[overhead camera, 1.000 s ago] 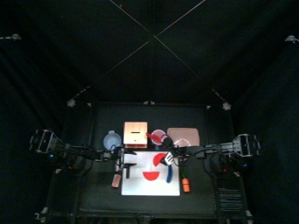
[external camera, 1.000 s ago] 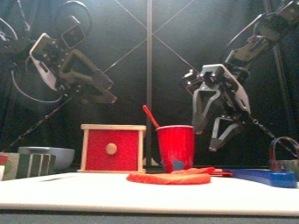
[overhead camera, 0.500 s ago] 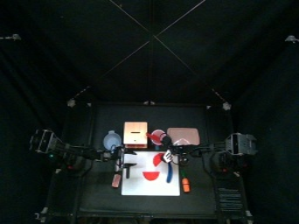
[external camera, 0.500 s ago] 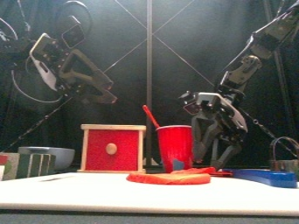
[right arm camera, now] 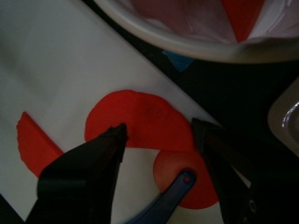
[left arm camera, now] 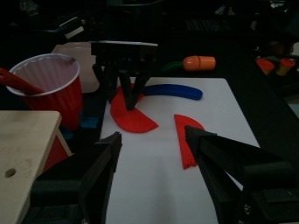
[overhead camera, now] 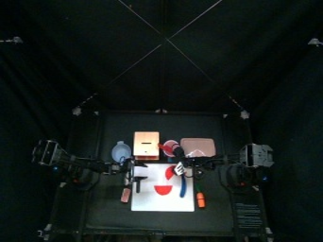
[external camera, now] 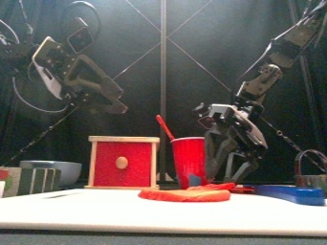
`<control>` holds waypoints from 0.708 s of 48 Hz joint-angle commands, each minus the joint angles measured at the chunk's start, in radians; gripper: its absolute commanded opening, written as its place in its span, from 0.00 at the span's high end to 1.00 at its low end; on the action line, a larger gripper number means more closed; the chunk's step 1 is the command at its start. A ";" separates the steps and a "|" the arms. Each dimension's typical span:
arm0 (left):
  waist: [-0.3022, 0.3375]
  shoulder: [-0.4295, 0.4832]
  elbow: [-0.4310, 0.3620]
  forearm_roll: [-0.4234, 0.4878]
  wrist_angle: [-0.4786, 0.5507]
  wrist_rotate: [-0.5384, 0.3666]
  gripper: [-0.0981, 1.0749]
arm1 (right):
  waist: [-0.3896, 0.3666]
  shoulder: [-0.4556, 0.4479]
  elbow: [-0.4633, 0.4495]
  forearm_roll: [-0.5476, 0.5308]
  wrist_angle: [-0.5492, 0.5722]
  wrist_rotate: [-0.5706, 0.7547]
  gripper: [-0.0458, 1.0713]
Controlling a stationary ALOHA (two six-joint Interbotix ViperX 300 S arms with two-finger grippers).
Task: Pick up top half of dough
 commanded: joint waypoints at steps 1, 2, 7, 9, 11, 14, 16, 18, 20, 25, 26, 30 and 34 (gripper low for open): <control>0.000 -0.005 -0.021 -0.002 -0.003 0.000 0.12 | 0.005 -0.009 -0.008 0.005 -0.003 -0.002 0.31; 0.000 -0.003 -0.023 -0.002 -0.003 0.000 0.12 | 0.006 -0.008 -0.008 0.003 -0.003 -0.002 0.32; 0.000 -0.005 -0.023 -0.002 -0.003 0.000 0.12 | 0.012 -0.002 -0.015 0.003 0.003 -0.003 0.42; -0.002 -0.003 -0.023 -0.002 -0.003 0.000 0.12 | 0.014 -0.002 -0.018 0.003 0.006 -0.003 0.44; 0.000 -0.005 -0.021 -0.002 -0.003 0.000 0.12 | 0.015 -0.005 -0.021 0.002 0.008 -0.003 0.47; 0.000 -0.005 -0.021 -0.002 -0.003 0.000 0.12 | 0.021 -0.011 -0.028 0.000 0.012 -0.005 0.49; -0.002 -0.003 -0.023 -0.002 -0.003 0.000 0.12 | 0.025 -0.018 -0.031 -0.002 0.018 -0.005 0.50; -0.002 -0.005 -0.021 -0.002 -0.003 0.000 0.12 | 0.026 -0.025 -0.034 -0.002 0.025 -0.006 0.51; -0.002 -0.003 -0.021 -0.002 -0.003 0.000 0.12 | 0.029 -0.040 -0.038 -0.003 0.029 -0.008 0.51; -0.002 -0.005 -0.023 -0.002 -0.003 0.000 0.12 | 0.034 -0.100 -0.043 -0.011 0.035 -0.009 0.51; 0.000 -0.005 -0.025 -0.002 -0.003 0.000 0.12 | 0.034 -0.110 -0.043 -0.011 0.035 -0.009 0.51; 0.000 -0.005 -0.026 -0.002 -0.003 0.000 0.12 | 0.034 -0.173 -0.038 -0.017 0.035 -0.011 0.51; 0.000 -0.003 -0.026 -0.002 -0.003 0.000 0.12 | 0.034 -0.232 -0.034 -0.025 0.035 -0.011 0.51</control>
